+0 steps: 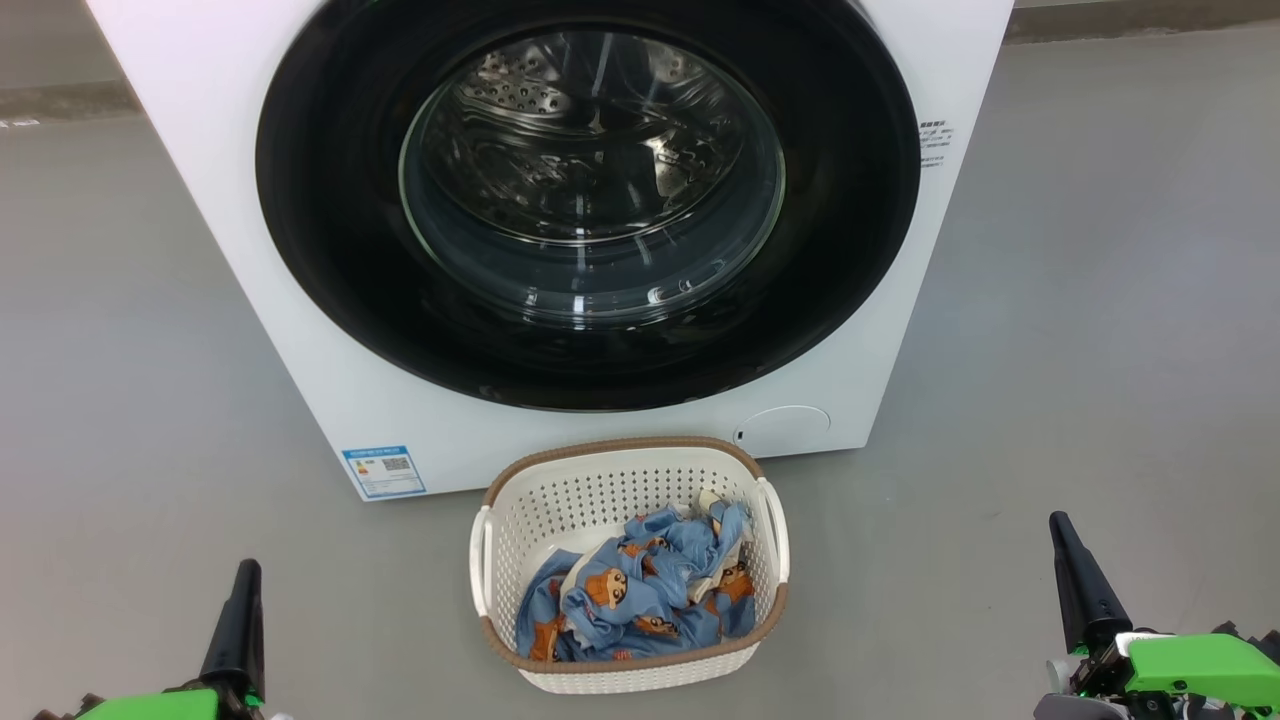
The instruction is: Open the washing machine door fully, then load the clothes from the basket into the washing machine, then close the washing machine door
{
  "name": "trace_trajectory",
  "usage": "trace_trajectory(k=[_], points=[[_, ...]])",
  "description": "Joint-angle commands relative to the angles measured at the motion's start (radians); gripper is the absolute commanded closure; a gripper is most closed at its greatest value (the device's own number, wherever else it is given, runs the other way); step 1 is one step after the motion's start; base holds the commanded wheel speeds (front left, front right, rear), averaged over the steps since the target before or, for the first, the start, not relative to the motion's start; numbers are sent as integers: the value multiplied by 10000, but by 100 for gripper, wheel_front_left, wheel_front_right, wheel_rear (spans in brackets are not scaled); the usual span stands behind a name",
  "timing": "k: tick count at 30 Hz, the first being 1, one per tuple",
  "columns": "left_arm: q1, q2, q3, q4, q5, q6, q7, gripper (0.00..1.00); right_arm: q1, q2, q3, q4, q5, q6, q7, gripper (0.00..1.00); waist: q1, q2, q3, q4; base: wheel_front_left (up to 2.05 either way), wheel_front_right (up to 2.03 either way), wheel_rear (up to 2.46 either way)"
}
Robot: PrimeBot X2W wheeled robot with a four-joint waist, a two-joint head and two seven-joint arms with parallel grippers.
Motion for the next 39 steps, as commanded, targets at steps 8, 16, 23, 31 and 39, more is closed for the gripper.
trace_trajectory(k=[8, 16, 23, 31, 39], points=[[-391, 178, 360, -250, 99, -104, 56, 100, -410, -41, 238, -271, -42, -11, 88, 100, 0, 0, 0, 0, 0, 0, 0], [-392, 175, 364, -249, 102, -104, 59, 100, -411, -40, 236, -271, -43, -11, 89, 100, 0, 0, 0, 0, 0, 0, 0], [-392, 173, 367, -249, 105, -104, 61, 100, -411, -40, 235, -271, -44, -11, 90, 100, 0, 0, 0, 0, 0, 0, 0], [-392, 171, 370, -249, 108, -104, 64, 100, -411, -39, 234, -271, -45, -11, 91, 100, 0, 0, 0, 0, 0, 0, 0], [-393, 169, 373, -249, 110, -104, 67, 100, -411, -38, 233, -271, -45, -11, 92, 100, 0, 0, 0, 0, 0, 0, 0]])
